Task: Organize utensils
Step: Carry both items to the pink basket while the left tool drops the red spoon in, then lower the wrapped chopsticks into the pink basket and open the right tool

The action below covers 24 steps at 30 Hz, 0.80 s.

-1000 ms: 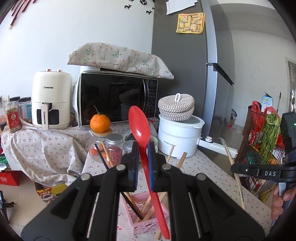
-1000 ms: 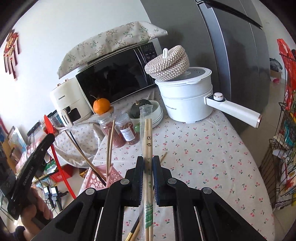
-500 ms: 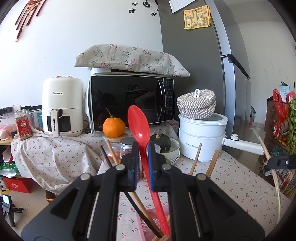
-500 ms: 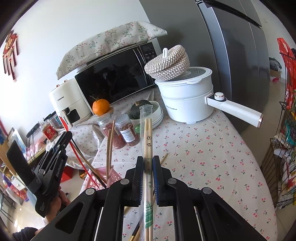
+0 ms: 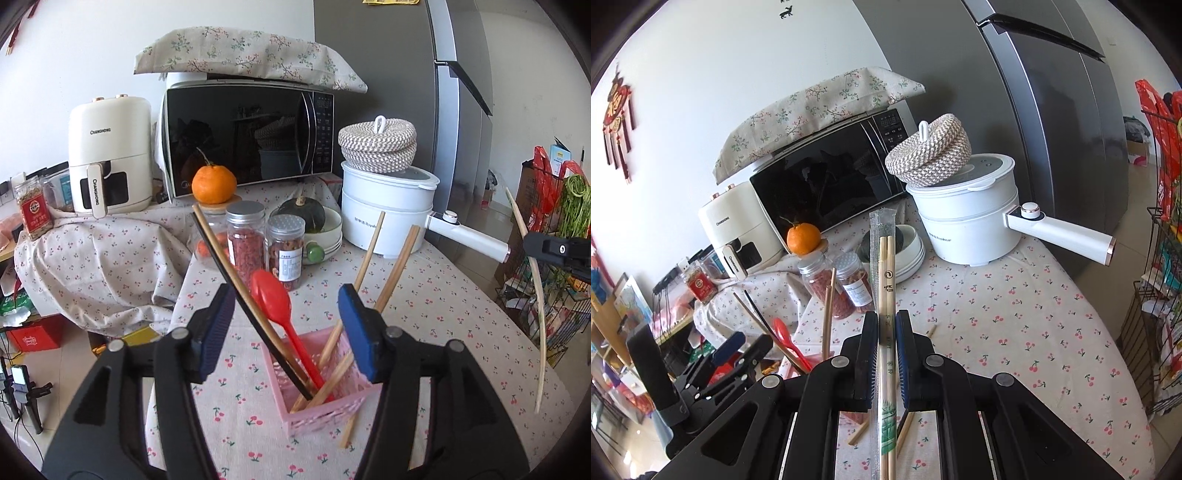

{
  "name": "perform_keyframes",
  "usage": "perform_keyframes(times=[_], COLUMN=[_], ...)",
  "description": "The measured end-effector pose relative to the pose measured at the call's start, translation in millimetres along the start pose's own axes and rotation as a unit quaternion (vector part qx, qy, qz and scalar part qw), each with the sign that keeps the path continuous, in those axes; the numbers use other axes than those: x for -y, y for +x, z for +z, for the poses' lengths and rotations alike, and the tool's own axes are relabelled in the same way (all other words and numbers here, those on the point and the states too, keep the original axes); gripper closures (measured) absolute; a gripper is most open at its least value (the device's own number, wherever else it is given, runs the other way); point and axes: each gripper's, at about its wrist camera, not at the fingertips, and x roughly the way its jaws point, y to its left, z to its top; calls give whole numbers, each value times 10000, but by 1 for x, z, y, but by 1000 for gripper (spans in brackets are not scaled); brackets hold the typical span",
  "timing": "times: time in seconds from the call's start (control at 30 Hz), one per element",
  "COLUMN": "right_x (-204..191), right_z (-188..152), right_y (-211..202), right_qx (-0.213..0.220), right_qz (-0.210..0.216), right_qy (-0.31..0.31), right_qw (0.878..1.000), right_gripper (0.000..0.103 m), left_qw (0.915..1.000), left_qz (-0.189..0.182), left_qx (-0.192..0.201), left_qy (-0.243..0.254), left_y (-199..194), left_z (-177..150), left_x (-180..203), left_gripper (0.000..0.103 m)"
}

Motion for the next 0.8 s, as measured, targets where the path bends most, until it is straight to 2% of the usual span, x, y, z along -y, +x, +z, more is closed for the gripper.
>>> perform_keyframes(times=[0.13, 0.27, 0.53, 0.7, 0.8], right_x=[-6, -13, -25, -41, -53], right_z=[4, 5, 5, 4, 3], right_y=[-9, -10, -3, 6, 19], right_qx=[244, 389, 681, 918, 854], right_qz=[179, 238, 370, 586, 742], right_qy=[107, 120, 409, 524, 554], right_qw=[9995, 9989, 9961, 9927, 9920], right_gripper=[93, 93, 93, 93, 93], left_qw=[9987, 9938, 9734, 9726, 9728], left_qz=[-56, -227, -497, -553, -459], left_qx=[-500, -1087, -2215, -2241, -2250], left_qy=[-53, -51, -327, -265, -320], left_y=[-14, -19, 0, -3, -1], left_z=[-4, -14, -36, -33, -33], left_x=[-4, -8, -26, -33, -42], left_gripper=[19, 7, 5, 2, 2])
